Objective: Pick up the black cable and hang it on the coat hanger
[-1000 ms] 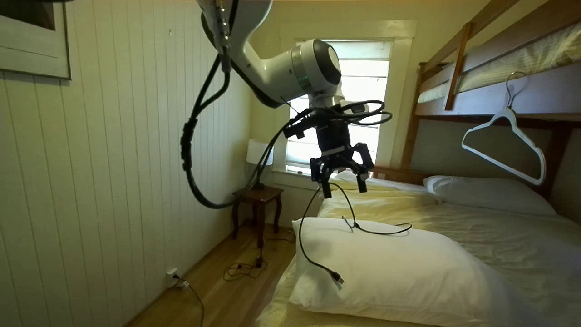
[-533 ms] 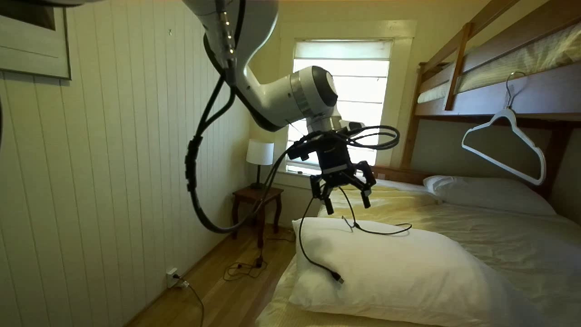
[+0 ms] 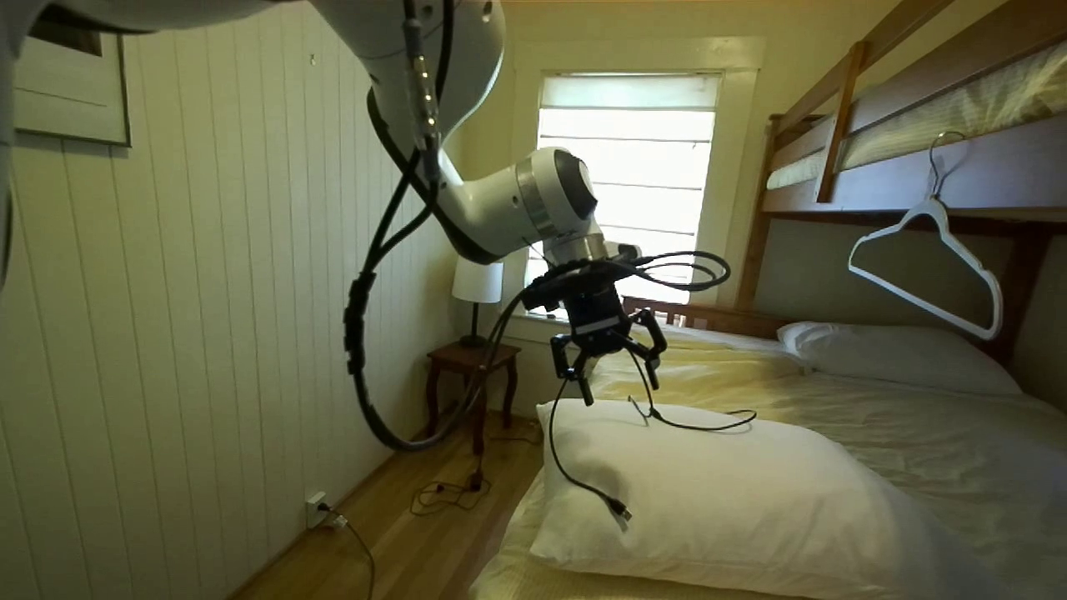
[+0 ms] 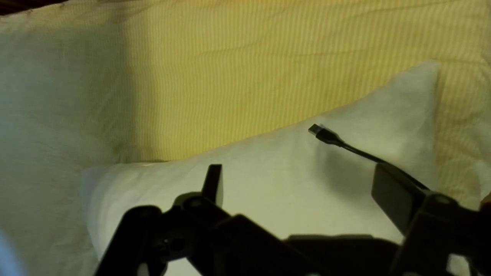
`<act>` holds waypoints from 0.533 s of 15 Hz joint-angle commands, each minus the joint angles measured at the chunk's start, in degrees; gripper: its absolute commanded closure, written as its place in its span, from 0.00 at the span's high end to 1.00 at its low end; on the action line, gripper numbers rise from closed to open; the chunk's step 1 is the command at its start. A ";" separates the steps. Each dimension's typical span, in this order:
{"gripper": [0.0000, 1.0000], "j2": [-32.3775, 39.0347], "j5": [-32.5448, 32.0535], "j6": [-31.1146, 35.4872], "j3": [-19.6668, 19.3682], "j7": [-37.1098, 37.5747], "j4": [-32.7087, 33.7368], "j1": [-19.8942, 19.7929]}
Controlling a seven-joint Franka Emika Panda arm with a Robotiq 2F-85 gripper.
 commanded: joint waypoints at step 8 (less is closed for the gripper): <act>1.00 4.80 4.84 14.31 1.10 -10.63 -1.43 0.09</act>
